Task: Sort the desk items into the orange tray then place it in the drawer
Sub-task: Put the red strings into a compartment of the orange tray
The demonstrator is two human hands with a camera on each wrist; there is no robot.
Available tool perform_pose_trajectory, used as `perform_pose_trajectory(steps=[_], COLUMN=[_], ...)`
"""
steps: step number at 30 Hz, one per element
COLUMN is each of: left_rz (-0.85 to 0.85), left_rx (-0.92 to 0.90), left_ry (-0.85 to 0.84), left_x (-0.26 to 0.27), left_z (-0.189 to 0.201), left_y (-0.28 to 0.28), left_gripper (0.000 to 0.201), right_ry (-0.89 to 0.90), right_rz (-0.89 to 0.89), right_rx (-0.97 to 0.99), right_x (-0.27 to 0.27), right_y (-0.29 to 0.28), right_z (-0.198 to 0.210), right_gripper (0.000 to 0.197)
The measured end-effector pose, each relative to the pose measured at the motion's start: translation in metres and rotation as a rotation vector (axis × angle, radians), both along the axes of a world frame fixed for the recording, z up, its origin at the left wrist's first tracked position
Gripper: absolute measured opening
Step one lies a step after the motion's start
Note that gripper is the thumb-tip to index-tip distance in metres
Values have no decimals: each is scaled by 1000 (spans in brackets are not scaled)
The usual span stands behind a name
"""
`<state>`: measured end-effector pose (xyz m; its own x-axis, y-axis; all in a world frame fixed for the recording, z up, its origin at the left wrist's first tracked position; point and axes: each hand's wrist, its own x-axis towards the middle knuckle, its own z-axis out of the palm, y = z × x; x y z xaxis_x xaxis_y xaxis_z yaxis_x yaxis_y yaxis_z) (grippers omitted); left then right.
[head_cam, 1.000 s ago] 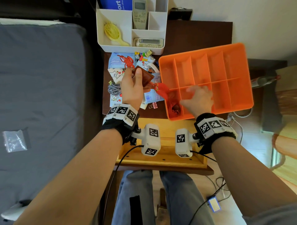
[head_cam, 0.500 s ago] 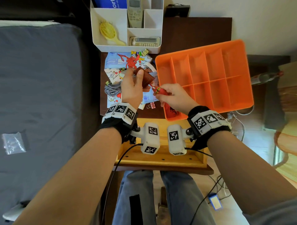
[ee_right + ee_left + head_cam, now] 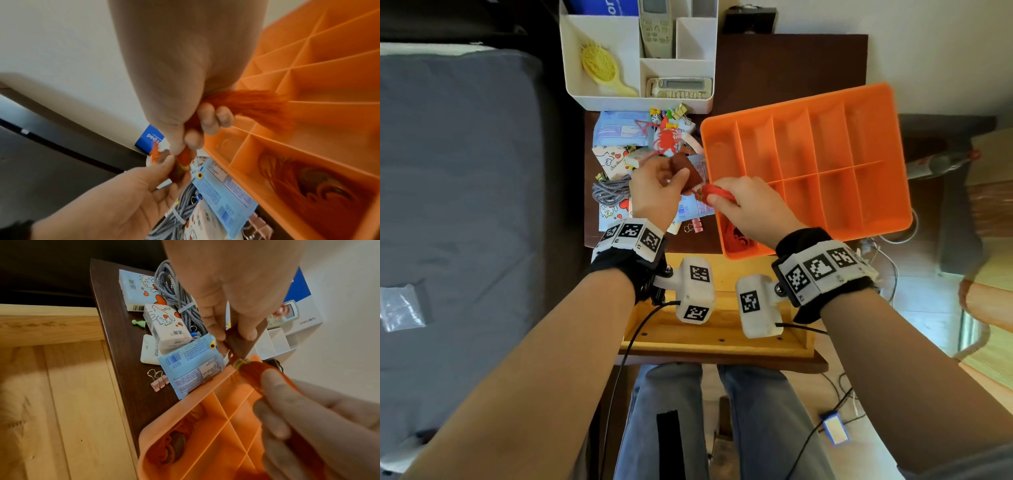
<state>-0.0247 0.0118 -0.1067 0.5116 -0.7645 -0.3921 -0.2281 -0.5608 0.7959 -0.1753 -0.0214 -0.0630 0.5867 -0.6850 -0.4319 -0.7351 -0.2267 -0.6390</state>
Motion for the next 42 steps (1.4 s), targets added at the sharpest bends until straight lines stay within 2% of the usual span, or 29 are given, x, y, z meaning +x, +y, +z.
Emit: perform_pose_trajectory(steps=[3,7,10,14,18,20,23,28,32,35,39,42], left_rz=[-69,-186,-290,-385,-474,-518,-543,-556,-510,-465,-402,-366], left_rx=[25,21,-29,-35,-24,-15,1,-24,-10,-22,-19,-5], left_ry=[54,184,266,303,286,264,278,253,285,325,316,298], left_x=[-3,-8,-13,-16,-17,-18,-18,-20,-23,-24,-23,-22], left_z=[0,5,14,14,7,3,0,-2,-4,-6,-5,-8], left_y=[4,3,-1,-4,-3,-2,1,1,-2,-2,-2,-3], left_gripper=[20,15,20,25,23,23,26,19,19,23,25,19], right_ry=[-2,-95,-115,-220,-264,-225,-209,-222,-396,-564,-585,-592], right_rz=[30,-5,-100,-312,-365,-365,-392,-583,-835,-953,-949,-924], right_rx=[-125,-222,-206,-144,-120,-54,143,503,677,836,880,856], right_x=[0,1,-1,-7,-11,-14,-18,-22,-22,-24,-26,-26], right_y=[-7,-13,-17,-20,-21,-21,-19,-16,-13,-11,-7,-3], right_z=[7,3,-5,-17,-19,-21,-28,-29,-30,-37,-41,-42], right_gripper=[35,32,29,23,21,23,39,37,26,26,23,22])
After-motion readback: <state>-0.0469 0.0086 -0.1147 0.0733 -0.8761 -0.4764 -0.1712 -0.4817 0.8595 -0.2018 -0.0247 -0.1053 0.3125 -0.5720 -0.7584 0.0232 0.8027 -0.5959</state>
